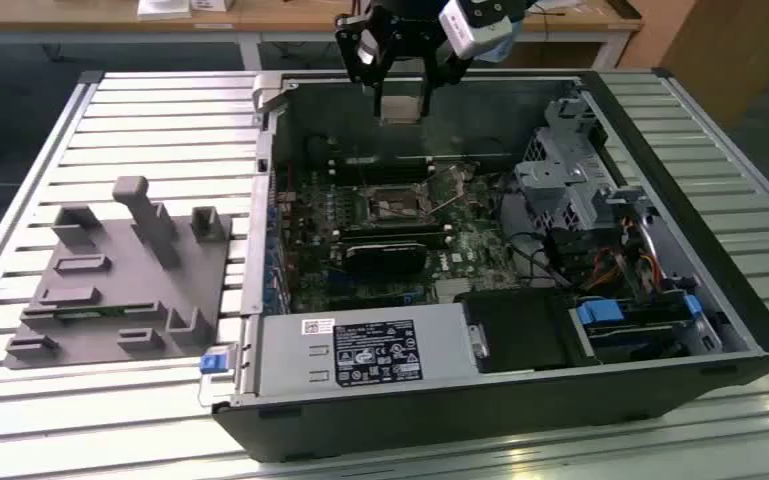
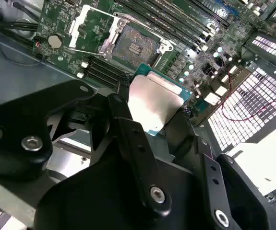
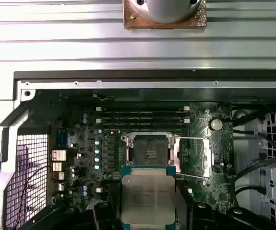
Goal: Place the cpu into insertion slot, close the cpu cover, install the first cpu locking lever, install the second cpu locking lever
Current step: 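Place the cpu into insertion slot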
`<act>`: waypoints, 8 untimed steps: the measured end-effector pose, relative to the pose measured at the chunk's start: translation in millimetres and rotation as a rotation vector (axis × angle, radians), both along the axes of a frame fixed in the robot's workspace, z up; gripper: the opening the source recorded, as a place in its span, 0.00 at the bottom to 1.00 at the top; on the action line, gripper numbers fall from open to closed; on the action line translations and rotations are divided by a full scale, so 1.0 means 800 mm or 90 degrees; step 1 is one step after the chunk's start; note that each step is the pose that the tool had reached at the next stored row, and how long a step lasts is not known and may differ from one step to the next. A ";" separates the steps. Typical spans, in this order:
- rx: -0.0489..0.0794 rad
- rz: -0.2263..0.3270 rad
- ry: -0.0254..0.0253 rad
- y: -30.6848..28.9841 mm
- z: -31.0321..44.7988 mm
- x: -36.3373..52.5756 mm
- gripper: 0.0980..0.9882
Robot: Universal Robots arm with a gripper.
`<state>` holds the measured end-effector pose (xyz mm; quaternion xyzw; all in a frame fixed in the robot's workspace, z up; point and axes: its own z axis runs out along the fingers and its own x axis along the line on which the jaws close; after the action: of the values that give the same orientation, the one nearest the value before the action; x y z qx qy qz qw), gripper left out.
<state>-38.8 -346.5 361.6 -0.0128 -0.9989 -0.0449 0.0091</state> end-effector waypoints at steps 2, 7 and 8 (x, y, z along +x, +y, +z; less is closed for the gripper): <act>0.000 0.000 0.0000 0.0000 0.0000 0.000 0.50; 0.000 -0.015 0.0001 0.0000 0.0000 0.000 0.50; 0.000 -0.025 0.0001 0.0000 -0.0001 0.000 0.50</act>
<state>-38.8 -346.5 361.5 -0.0328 -0.9984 -0.0449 0.0082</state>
